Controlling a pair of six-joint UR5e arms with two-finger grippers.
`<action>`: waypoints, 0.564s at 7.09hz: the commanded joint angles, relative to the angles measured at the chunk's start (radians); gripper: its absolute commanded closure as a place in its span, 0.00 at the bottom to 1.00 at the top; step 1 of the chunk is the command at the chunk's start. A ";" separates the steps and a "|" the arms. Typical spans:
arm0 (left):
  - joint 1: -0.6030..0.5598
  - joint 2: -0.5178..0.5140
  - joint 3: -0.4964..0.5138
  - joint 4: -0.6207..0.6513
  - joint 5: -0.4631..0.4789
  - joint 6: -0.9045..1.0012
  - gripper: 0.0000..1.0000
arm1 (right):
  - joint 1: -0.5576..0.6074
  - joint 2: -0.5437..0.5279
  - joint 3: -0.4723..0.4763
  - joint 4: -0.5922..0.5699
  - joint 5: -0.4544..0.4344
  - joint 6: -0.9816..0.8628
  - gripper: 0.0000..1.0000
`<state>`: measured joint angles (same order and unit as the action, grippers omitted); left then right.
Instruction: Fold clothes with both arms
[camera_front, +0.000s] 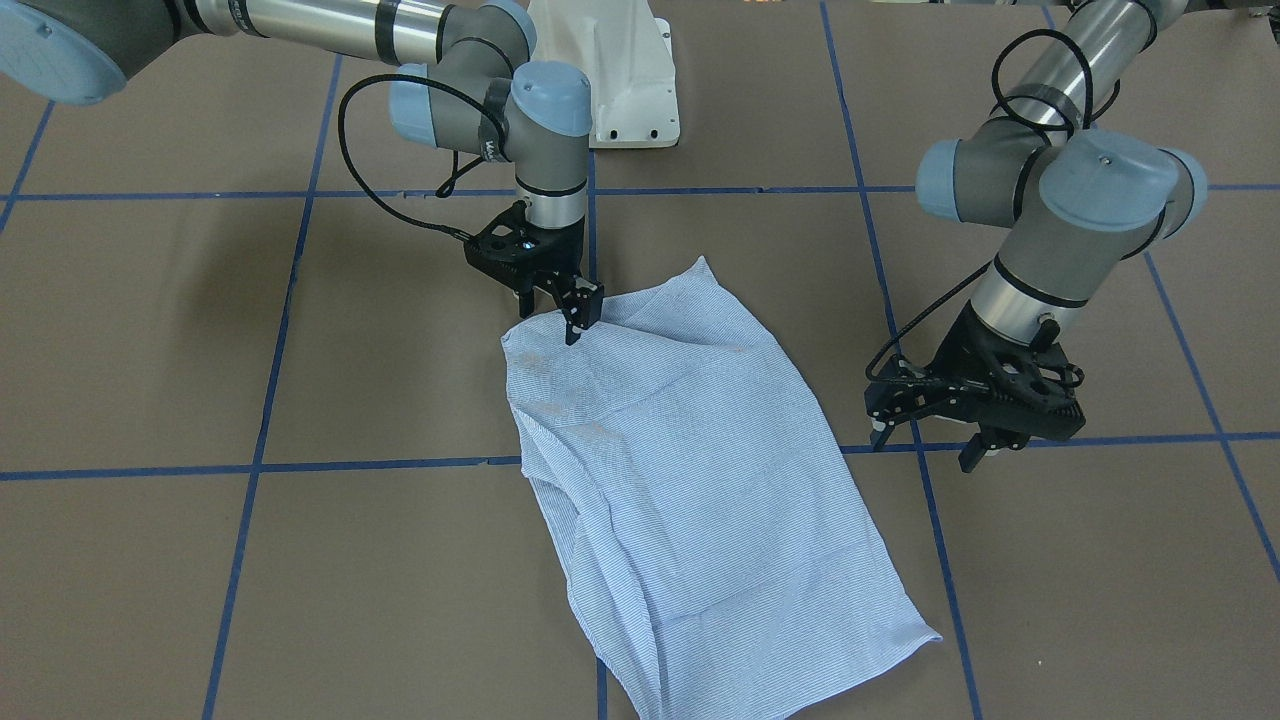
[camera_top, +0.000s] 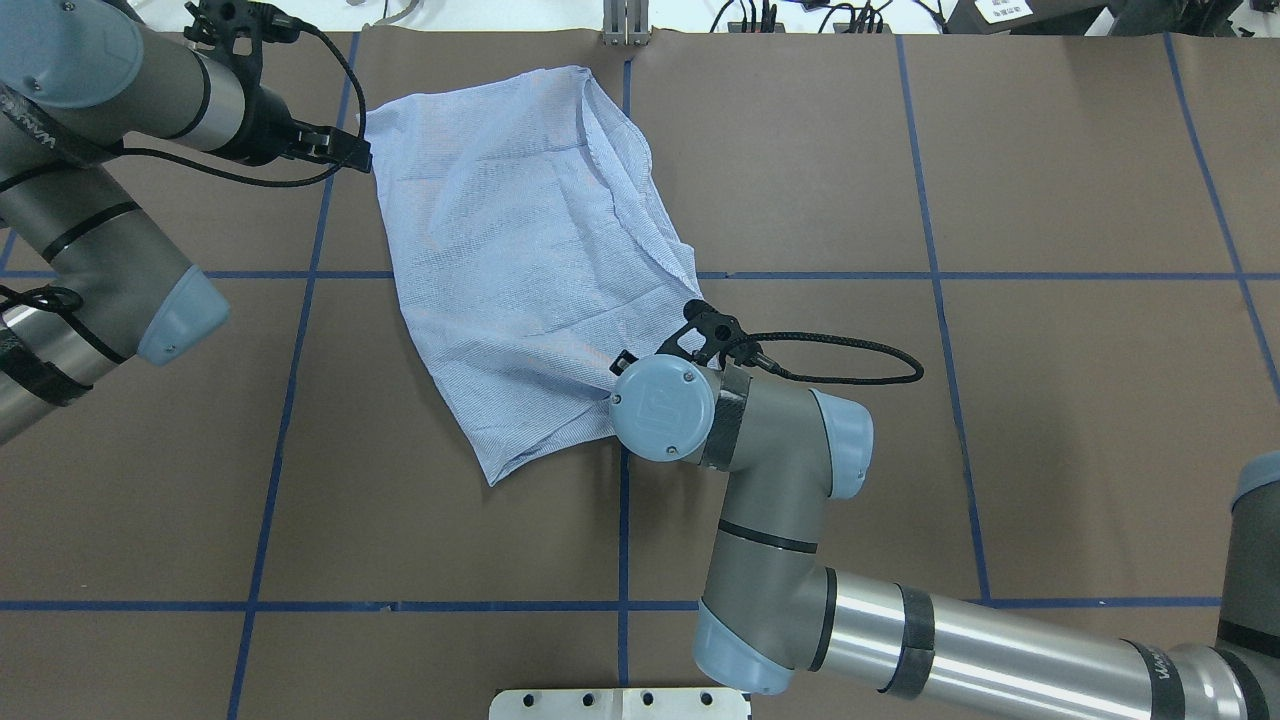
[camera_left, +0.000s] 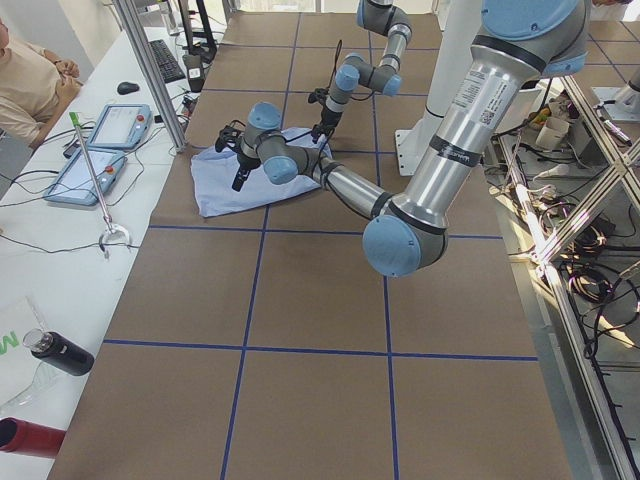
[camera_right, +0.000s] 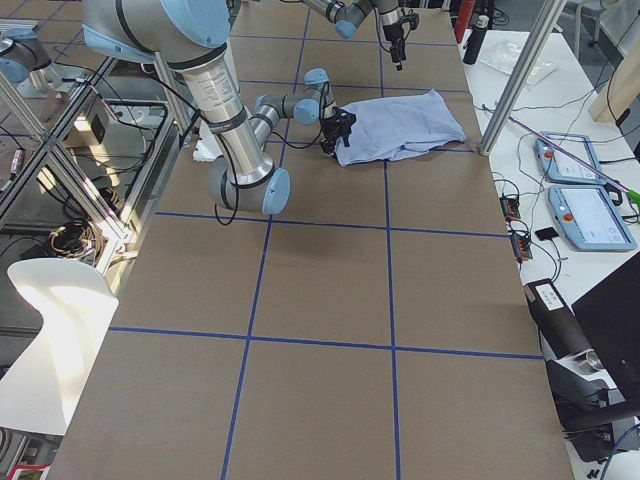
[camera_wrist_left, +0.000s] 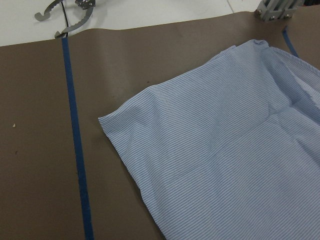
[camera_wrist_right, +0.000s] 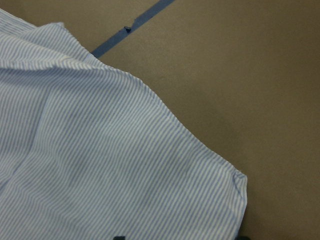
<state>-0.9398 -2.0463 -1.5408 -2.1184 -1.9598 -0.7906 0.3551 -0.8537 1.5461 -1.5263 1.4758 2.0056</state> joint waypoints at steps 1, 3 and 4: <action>0.001 0.000 0.001 0.000 0.001 0.001 0.00 | -0.001 0.008 -0.011 0.000 0.000 -0.001 0.26; 0.001 0.000 0.001 0.000 0.001 -0.001 0.00 | -0.001 0.010 -0.014 -0.002 0.000 -0.001 0.31; 0.001 0.000 0.001 0.000 0.001 0.001 0.00 | -0.001 0.016 -0.018 -0.003 0.000 -0.001 0.32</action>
<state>-0.9388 -2.0463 -1.5401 -2.1184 -1.9590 -0.7906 0.3544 -0.8431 1.5320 -1.5276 1.4757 2.0049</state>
